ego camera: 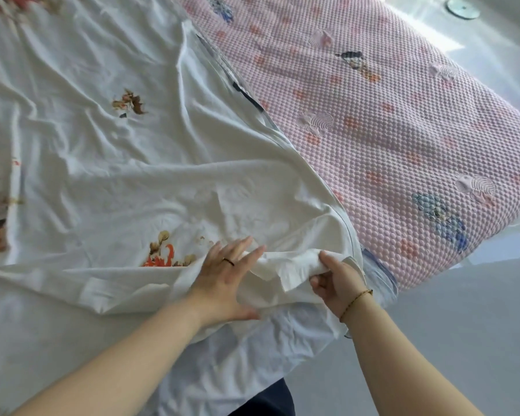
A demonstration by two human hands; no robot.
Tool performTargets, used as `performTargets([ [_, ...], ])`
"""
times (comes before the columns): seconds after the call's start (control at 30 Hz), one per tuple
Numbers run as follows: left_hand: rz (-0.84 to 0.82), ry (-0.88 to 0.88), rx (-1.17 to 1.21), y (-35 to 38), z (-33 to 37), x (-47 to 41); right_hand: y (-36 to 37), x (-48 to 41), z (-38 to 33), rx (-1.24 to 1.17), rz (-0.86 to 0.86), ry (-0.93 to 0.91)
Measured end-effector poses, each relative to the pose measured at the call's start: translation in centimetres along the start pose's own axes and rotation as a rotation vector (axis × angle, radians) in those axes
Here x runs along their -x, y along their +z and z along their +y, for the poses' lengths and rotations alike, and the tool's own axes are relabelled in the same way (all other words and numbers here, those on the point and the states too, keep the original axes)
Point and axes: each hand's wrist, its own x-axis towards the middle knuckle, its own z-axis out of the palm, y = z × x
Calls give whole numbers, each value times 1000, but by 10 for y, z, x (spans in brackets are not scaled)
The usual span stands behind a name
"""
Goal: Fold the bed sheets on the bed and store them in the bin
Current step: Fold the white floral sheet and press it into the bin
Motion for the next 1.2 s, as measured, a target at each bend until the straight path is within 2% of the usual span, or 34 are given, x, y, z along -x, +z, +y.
performTargets([
  [0.07, 177, 132, -98, 8, 13, -1, 11, 4, -10, -31, -44, 0],
  [0.2, 450, 17, 224, -6, 28, -18, 24, 9, -20, 63, -119, 6],
  [0.27, 503, 53, 249, -19, 33, -26, 28, 13, -22, 136, -160, 8],
  [0.37, 416, -5, 429, -47, 37, -35, 27, 19, -30, 208, -214, -47],
  [0.43, 348, -134, 603, -61, 32, -39, 21, 21, -33, 335, -131, -221],
  [0.53, 457, -216, 754, -94, 26, -46, -4, 21, -37, 575, 155, -548],
  [0.57, 490, -234, 777, -109, 27, -48, -11, 16, -41, 720, 210, -598],
  [0.63, 531, -240, 780, -131, 30, -52, -22, 3, -46, 1060, 209, -596],
  [0.7, 586, -249, 782, -152, 35, -59, -22, -17, -58, 1318, 127, -552],
  [0.77, 622, -272, 752, -172, 43, -72, -16, -37, -74, 1443, 34, -514],
  [0.8, 663, -302, 745, -177, 43, -82, -14, -51, -88, 1418, -42, -481],
  [0.9, 764, -429, 750, -187, 45, -102, -11, -80, -122, 1147, -292, -279],
  [0.97, 811, -519, 747, -192, 49, -117, -17, -93, -151, 1313, -459, -264],
  [1.03, 871, -606, 712, -192, 50, -125, -25, -102, -175, 1453, -553, -195],
  [1.1, 935, -681, 686, -188, 52, -131, -32, -108, -194, 1519, -656, -122],
  [1.2, 967, -763, 636, -187, 57, -142, -29, -108, -203, 1595, -730, -133],
])
